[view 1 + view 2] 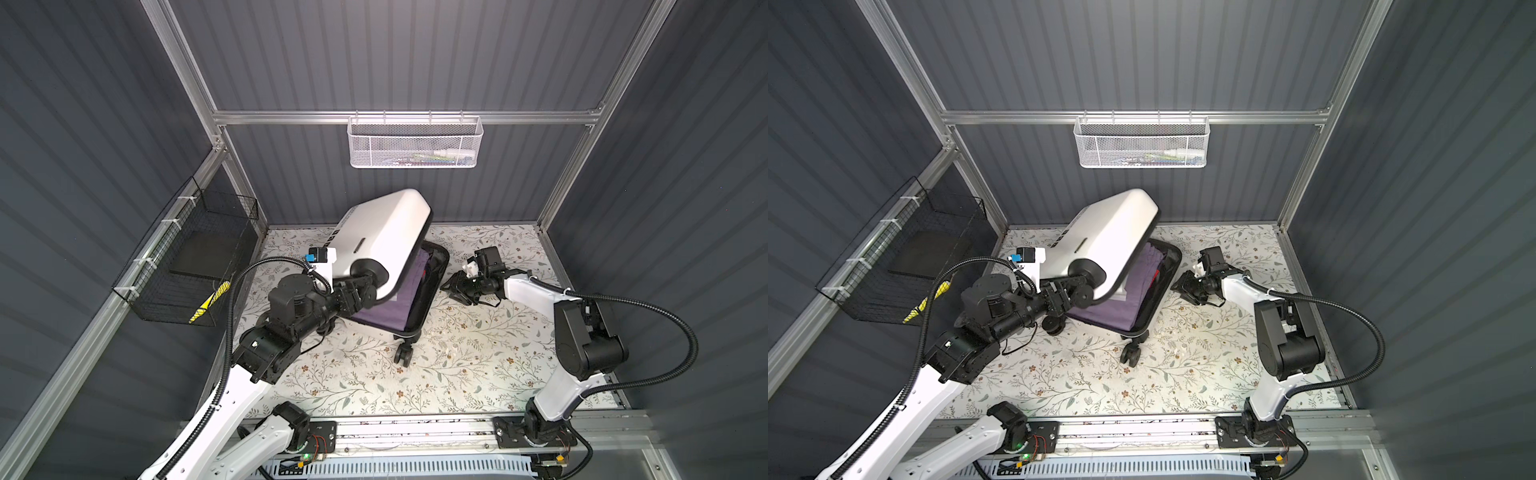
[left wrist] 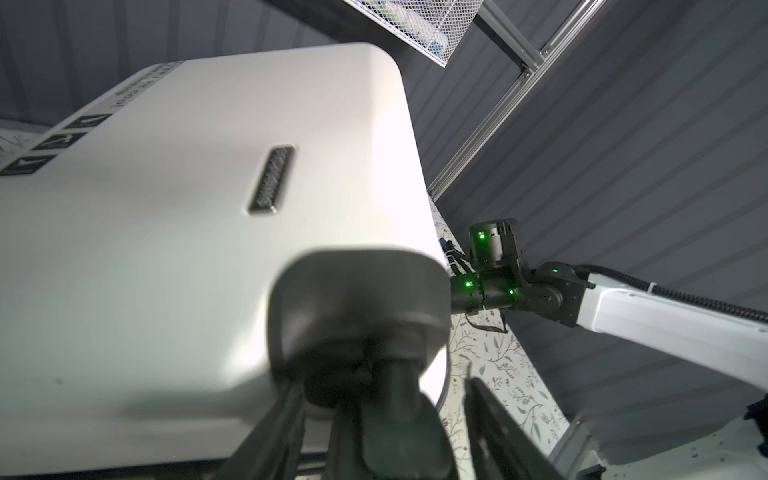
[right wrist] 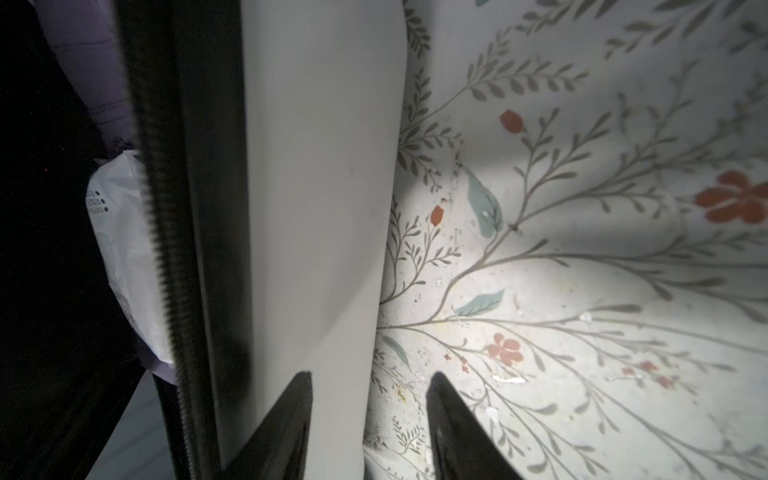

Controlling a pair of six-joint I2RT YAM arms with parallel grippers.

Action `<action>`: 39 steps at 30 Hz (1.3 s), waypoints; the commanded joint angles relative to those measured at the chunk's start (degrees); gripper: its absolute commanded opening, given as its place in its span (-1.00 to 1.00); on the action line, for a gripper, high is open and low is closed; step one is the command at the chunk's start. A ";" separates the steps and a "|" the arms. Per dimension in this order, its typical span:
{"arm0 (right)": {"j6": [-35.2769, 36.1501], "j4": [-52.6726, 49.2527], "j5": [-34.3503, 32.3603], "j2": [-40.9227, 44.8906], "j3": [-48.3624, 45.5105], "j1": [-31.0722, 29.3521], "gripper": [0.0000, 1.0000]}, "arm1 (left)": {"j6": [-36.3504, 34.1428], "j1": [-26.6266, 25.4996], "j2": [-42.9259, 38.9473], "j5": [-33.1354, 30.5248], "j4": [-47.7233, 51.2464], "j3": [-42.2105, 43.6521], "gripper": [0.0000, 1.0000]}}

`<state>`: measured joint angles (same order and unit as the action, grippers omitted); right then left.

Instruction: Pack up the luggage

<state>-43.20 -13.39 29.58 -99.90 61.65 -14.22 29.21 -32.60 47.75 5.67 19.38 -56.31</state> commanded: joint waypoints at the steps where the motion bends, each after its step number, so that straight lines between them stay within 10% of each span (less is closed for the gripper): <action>1: 0.57 -2.11 -0.53 1.95 0.35 1.87 0.15 | 0.17 0.17 -0.18 3.48 -2.07 -2.79 0.99; 23: 7.41 -12.16 -5.58 21.89 -7.99 6.69 0.89 | -3.44 0.34 12.23 -9.40 4.93 -10.11 0.99; 39: 4.98 -16.65 -18.71 41.81 -17.56 -12.25 0.98 | -8.71 16.55 27.27 -3.66 9.60 -21.74 0.99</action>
<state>-36.86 -28.45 15.77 -60.14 45.06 -23.29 23.49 -16.91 73.30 -0.34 25.93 -74.76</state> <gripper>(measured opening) 0.989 0.997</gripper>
